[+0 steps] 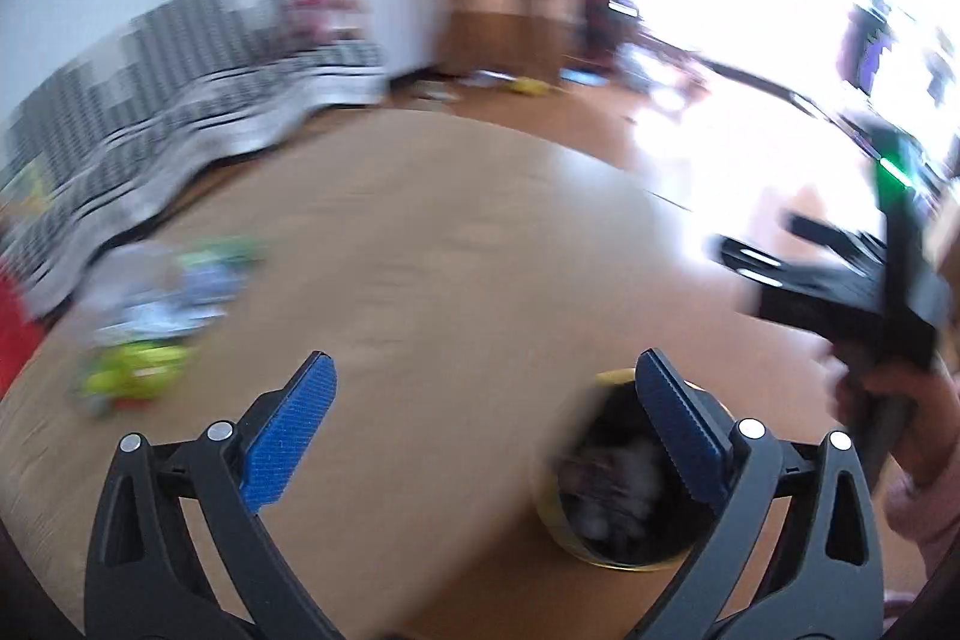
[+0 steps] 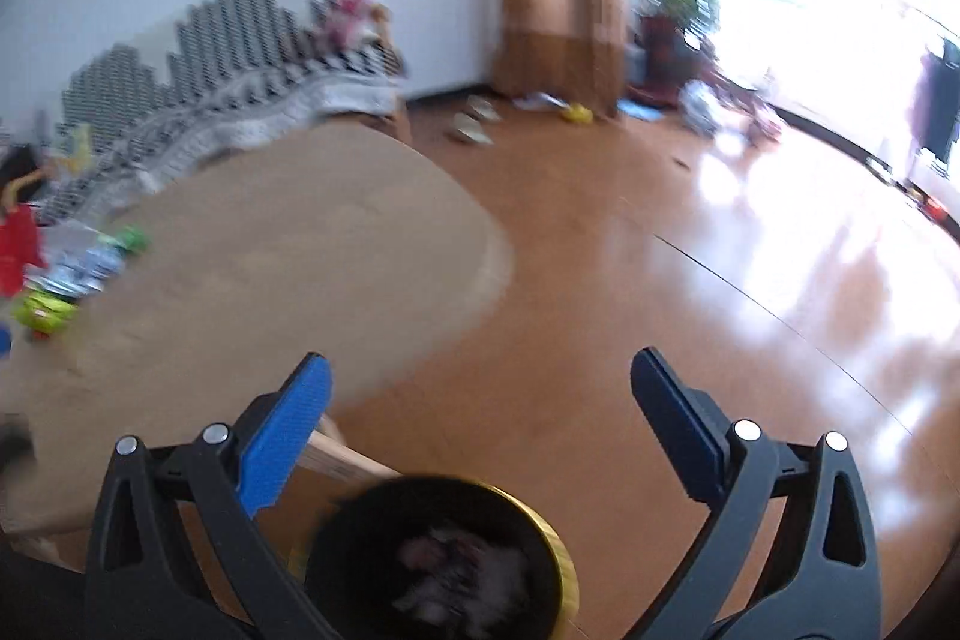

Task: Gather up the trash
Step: 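Open both grippers over the bin and return to the table, then grasp the white cigarette pack with left gripper while right gripper grasps green plastic tray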

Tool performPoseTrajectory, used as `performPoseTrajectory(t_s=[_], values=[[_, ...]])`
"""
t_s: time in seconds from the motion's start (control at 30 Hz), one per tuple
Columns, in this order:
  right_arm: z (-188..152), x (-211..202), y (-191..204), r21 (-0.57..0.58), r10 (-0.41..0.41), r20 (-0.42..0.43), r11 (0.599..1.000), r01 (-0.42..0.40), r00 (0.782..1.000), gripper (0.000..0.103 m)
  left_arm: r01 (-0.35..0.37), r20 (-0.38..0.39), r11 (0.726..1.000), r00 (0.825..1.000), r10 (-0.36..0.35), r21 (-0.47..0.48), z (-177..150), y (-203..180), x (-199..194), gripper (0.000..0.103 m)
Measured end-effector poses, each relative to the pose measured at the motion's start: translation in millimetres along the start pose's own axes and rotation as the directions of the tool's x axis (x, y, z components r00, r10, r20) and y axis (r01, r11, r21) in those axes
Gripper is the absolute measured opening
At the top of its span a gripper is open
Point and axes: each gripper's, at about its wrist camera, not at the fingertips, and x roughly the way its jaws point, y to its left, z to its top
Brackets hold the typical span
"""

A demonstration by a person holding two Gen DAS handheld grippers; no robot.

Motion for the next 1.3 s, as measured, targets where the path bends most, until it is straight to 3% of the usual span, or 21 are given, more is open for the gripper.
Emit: performPoseTrajectory(t_s=[0.1, 0.13, 0.2, 0.3, 0.57, 0.6, 0.73, 0.87, 1.0, 1.1, 1.2, 1.3], values=[[14, 8, 42, -0.011, 0.100, 0.010, 0.995, -0.100, 0.995, 0.097, -0.194, -0.004, 0.974, 0.981, 0.195, -0.118, -6, 81, -7, 0.097], [18, 12, 53, -0.016, 0.118, 0.006, 0.993, -0.118, 0.993, 0.097, -0.277, -0.033, 0.947, 0.961, 0.275, -0.164, -13, 116, -8, 0.097], [29, 29, 83, -0.034, 0.159, -0.021, 0.987, -0.160, 0.987, 0.097, -0.375, -0.108, 0.900, 0.927, 0.359, -0.222, -27, 168, -5, 0.097], [44, 47, 121, -0.062, 0.203, -0.057, 0.977, -0.206, 0.978, 0.097, -0.451, -0.184, 0.862, 0.891, 0.416, -0.233, -43, 216, -1, 0.097], [75, 103, 214, -0.193, 0.243, -0.128, 0.945, -0.264, 0.962, 0.097, -0.528, -0.320, 0.833, 0.827, 0.462, -0.163, -63, 276, 43, 0.097], [80, 113, 228, -0.220, 0.246, -0.138, 0.937, -0.272, 0.959, 0.097, -0.523, -0.335, 0.837, 0.827, 0.451, -0.163, -61, 280, 48, 0.097], [91, 141, 267, -0.316, 0.223, -0.178, 0.910, -0.270, 0.959, 0.097, -0.452, -0.350, 0.862, 0.865, 0.361, -0.230, -53, 297, 82, 0.097], [97, 162, 293, -0.326, 0.247, -0.201, 0.896, -0.302, 0.948, 0.097, -0.451, -0.321, 0.849, 0.876, 0.361, -0.276, -31, 314, 103, 0.097], [104, 192, 317, -0.368, 0.244, -0.239, 0.873, -0.320, 0.940, 0.097, -0.481, -0.330, 0.850, 0.855, 0.400, -0.217, -18, 318, 130, 0.097], [107, 215, 334, -0.406, 0.225, -0.271, 0.854, -0.324, 0.936, 0.097, -0.472, -0.350, 0.848, 0.857, 0.378, -0.242, -21, 325, 142, 0.097], [108, 230, 347, -0.437, 0.219, -0.287, 0.836, -0.331, 0.933, 0.097, -0.480, -0.345, 0.847, 0.854, 0.390, -0.228, -29, 328, 140, 0.097], [101, 240, 354, -0.456, 0.218, -0.318, 0.818, -0.350, 0.923, 0.097, -0.509, -0.352, 0.839, 0.833, 0.426, -0.190, -43, 332, 123, 0.097]])
